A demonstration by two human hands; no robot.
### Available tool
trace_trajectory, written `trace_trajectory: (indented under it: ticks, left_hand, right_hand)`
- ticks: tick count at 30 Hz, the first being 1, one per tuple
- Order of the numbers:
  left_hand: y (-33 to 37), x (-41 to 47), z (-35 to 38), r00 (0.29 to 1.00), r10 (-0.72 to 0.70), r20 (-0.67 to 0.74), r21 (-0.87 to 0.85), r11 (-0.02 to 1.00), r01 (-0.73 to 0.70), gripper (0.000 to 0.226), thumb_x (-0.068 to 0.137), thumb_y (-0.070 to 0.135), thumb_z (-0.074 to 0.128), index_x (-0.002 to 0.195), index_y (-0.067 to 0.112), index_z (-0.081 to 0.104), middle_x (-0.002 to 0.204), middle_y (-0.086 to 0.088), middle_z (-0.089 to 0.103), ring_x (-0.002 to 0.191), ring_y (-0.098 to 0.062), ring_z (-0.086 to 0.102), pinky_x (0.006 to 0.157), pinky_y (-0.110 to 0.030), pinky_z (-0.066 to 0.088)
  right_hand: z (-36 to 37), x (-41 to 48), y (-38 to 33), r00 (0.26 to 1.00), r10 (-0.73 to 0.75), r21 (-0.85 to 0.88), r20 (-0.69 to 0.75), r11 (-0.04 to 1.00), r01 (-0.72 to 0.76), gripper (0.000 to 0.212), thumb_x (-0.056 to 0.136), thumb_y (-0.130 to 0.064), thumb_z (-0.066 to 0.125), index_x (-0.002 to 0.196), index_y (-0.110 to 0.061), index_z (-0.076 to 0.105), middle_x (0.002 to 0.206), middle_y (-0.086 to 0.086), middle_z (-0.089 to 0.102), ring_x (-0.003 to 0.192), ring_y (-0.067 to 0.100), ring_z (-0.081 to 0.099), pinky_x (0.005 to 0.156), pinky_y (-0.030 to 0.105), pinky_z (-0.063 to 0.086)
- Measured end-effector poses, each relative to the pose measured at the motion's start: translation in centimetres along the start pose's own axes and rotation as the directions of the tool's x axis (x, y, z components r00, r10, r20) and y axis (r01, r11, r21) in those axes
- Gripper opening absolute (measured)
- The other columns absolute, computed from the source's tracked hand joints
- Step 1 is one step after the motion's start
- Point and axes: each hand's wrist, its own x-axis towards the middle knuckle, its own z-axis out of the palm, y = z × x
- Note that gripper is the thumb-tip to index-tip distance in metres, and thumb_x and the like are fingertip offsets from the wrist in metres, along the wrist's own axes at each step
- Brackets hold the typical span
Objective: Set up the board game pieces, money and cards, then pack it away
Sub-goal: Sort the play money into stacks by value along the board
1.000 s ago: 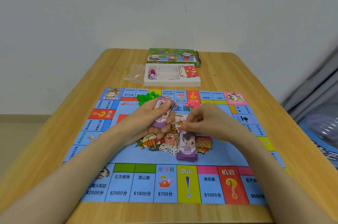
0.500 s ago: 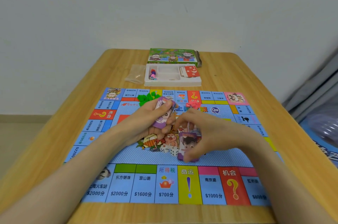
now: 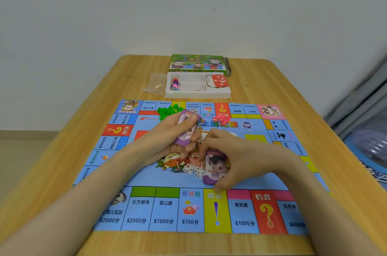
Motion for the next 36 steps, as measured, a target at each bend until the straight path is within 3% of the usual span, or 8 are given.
trace_trajectory:
  ticks: [2, 6, 11, 18, 24, 30, 33, 36]
  left_hand:
    - [0.1, 0.0, 0.1, 1.0, -0.01, 0.007, -0.041, 0.999, 0.011, 0.035, 0.087, 0.027, 0.051, 0.115, 0.007, 0.046, 0.063, -0.003, 0.053, 0.046, -0.013, 0.05, 0.035, -0.021, 0.043]
    - [0.2, -0.1, 0.0, 0.997, -0.035, 0.067, -0.157, 0.987, 0.045, 0.028, 0.091, -0.003, 0.042, 0.116, 0.008, 0.048, 0.071, -0.01, 0.06, 0.056, -0.02, 0.061, 0.043, -0.029, 0.052]
    - [0.0, -0.3, 0.2, 0.993, -0.036, 0.112, -0.067, 0.997, 0.044, 0.037, 0.086, 0.006, 0.052, 0.122, 0.013, 0.049, 0.085, -0.01, 0.07, 0.07, -0.023, 0.071, 0.053, -0.026, 0.057]
    - [0.1, -0.6, 0.4, 0.996, -0.006, 0.085, 0.11, 0.994, -0.003, 0.036, 0.076, 0.016, 0.062, 0.111, 0.015, 0.053, 0.075, -0.009, 0.072, 0.057, -0.019, 0.069, 0.046, -0.021, 0.053]
    - [0.1, -0.5, 0.3, 0.999, 0.01, 0.052, 0.075, 0.997, -0.014, 0.035, 0.073, 0.017, 0.062, 0.107, 0.013, 0.055, 0.075, -0.011, 0.071, 0.05, -0.017, 0.065, 0.042, -0.021, 0.052]
    - [0.2, -0.4, 0.1, 0.998, 0.057, 0.007, 0.073, 0.996, -0.057, 0.032, 0.076, 0.017, 0.061, 0.107, 0.012, 0.054, 0.075, -0.007, 0.071, 0.05, -0.016, 0.063, 0.044, -0.021, 0.052]
    - [0.1, -0.1, -0.3, 0.996, 0.062, -0.059, 0.069, 0.996, -0.058, 0.027, 0.081, 0.017, 0.061, 0.106, 0.009, 0.054, 0.075, -0.01, 0.069, 0.05, -0.016, 0.062, 0.044, -0.021, 0.052]
    - [-0.1, 0.1, -0.6, 0.995, 0.055, -0.081, 0.073, 0.996, -0.05, 0.017, 0.086, 0.014, 0.059, 0.101, 0.008, 0.054, 0.078, -0.012, 0.068, 0.051, -0.015, 0.062, 0.045, -0.021, 0.053]
  right_hand:
    - [-0.2, 0.0, 0.1, 0.998, 0.019, 0.061, -0.059, 0.998, -0.015, 0.047, 0.07, -0.037, 0.08, 0.107, -0.028, 0.052, 0.111, -0.011, 0.039, 0.098, -0.002, 0.042, 0.081, 0.013, 0.04]
    - [-0.7, 0.5, 0.3, 0.913, 0.073, 0.278, -0.401, 0.959, 0.045, 0.031, 0.078, -0.041, 0.067, 0.083, -0.014, 0.055, 0.081, -0.007, 0.049, 0.065, -0.001, 0.042, 0.061, 0.012, 0.035]
    - [-0.1, 1.6, 0.5, 0.753, 0.126, 0.415, -0.646, 0.886, 0.207, 0.014, 0.085, -0.024, 0.067, 0.092, -0.02, 0.056, 0.079, -0.006, 0.053, 0.068, 0.004, 0.048, 0.064, 0.018, 0.041]
    - [0.4, 1.9, 0.0, 0.617, 0.019, 0.272, -0.787, 0.908, 0.319, 0.018, 0.075, -0.005, 0.076, 0.081, -0.016, 0.063, 0.072, 0.001, 0.062, 0.068, 0.018, 0.056, 0.064, 0.03, 0.048]
    - [0.3, 1.8, 0.2, 0.638, 0.009, 0.3, -0.77, 0.887, 0.351, 0.016, 0.084, 0.003, 0.063, 0.08, -0.011, 0.056, 0.066, 0.006, 0.061, 0.061, 0.017, 0.063, 0.061, 0.027, 0.053]
    - [-0.8, 1.4, 0.7, 0.495, 0.167, 0.351, -0.853, 0.885, 0.307, 0.015, 0.086, -0.002, 0.062, 0.08, -0.013, 0.054, 0.075, 0.003, 0.062, 0.067, 0.008, 0.057, 0.057, 0.017, 0.045]
    - [-2.0, 0.1, 1.1, 0.674, 0.22, 0.509, -0.705, 0.819, 0.265, 0.013, 0.086, -0.002, 0.062, 0.081, -0.014, 0.06, 0.069, 0.004, 0.068, 0.058, 0.004, 0.059, 0.053, 0.012, 0.041]
    - [-2.1, -0.5, 0.9, 0.876, 0.159, 0.483, -0.456, 0.871, 0.093, 0.007, 0.085, -0.002, 0.064, 0.08, -0.008, 0.065, 0.068, 0.005, 0.071, 0.06, 0.006, 0.063, 0.057, 0.014, 0.046]
